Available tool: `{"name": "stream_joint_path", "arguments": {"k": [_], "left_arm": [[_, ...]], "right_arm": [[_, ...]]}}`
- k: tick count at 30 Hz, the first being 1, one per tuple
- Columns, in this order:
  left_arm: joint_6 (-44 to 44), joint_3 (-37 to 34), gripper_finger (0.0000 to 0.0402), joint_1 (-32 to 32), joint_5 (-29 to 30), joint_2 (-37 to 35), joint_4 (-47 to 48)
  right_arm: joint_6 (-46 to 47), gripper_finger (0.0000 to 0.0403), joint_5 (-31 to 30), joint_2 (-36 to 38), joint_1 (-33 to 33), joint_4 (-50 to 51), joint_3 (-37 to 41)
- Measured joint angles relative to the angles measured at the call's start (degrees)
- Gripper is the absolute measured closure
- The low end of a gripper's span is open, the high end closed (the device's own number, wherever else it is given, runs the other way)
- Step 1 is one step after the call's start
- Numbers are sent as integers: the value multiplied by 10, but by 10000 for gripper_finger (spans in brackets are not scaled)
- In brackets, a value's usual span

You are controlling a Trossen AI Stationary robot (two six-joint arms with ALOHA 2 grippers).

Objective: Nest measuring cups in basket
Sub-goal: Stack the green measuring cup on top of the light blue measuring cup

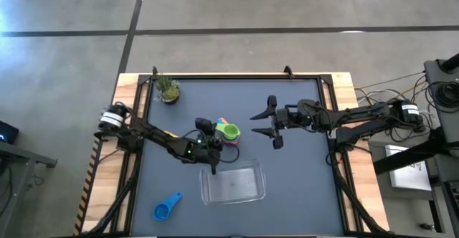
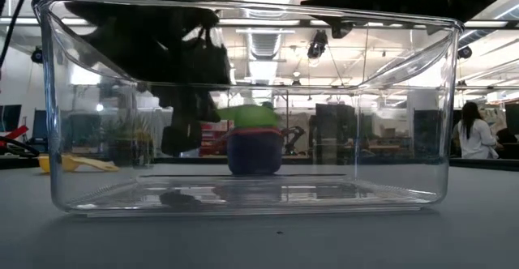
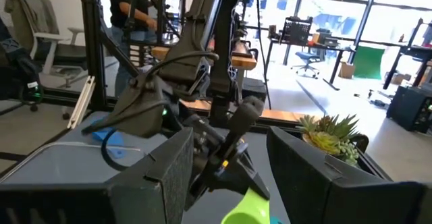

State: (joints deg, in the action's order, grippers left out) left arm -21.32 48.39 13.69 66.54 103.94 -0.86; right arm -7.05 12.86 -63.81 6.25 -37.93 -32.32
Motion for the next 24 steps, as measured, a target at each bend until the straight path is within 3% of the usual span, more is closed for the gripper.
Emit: {"name": "stream_joint_path", "arguments": {"k": [10,24], "left_arm": [[-2,7,392,0,-13,21,18],[22,6,243,22,-16,-32,44]], "right_arm": [[5,225,1,0,0,4,0],[7,225,6,0,0,8,0]]}}
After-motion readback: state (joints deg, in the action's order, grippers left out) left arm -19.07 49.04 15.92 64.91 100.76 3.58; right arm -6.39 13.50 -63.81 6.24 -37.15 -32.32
